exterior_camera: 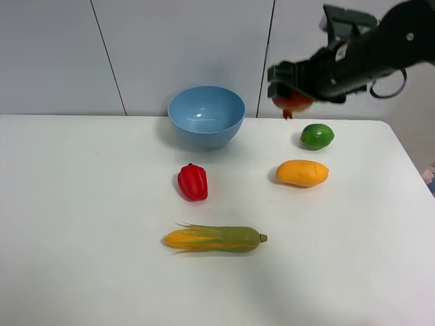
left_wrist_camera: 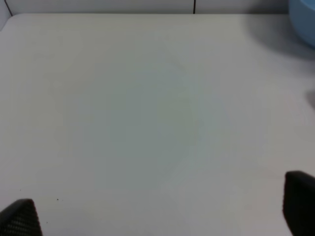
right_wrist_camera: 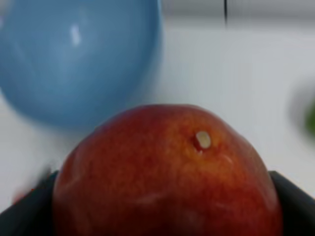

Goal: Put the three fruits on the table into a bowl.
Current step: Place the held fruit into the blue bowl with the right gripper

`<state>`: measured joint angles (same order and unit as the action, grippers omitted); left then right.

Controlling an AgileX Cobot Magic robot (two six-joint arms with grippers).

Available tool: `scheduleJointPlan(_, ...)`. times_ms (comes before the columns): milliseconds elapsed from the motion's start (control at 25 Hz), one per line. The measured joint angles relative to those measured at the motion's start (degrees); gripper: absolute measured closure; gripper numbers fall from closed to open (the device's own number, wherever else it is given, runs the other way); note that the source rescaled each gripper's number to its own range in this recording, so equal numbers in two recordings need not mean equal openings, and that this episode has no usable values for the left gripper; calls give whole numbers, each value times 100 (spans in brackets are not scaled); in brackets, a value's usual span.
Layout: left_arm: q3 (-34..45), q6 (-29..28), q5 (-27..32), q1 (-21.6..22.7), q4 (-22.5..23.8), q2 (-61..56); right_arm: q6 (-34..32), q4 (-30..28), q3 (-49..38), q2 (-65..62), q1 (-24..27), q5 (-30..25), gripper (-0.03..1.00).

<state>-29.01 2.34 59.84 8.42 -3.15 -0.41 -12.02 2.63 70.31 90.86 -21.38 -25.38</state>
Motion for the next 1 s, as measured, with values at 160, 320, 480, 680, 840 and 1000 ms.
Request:
scheduleJointPlan(160,0,-7,0,0,0,0,-7,-122,1520,1405,-106,218,71)
scheduleJointPlan(320,0,-7,0,0,0,0,-7,-122,3087,2935,-388,158,71)
scheduleJointPlan(480,0,-7,0,0,0,0,91,-263,4382,4046,-694,-100,71)
scheduleJointPlan(680,0,-1,0,0,0,0,516,-425,5004,4649,-885,-396,71)
scheduleJointPlan(840,0,-1,0,0,0,0,748,-419,5052,4664,-903,-502,13)
scheduleJointPlan(1000,0,-1,0,0,0,0,789,-419,5058,4465,-903,-910,-1)
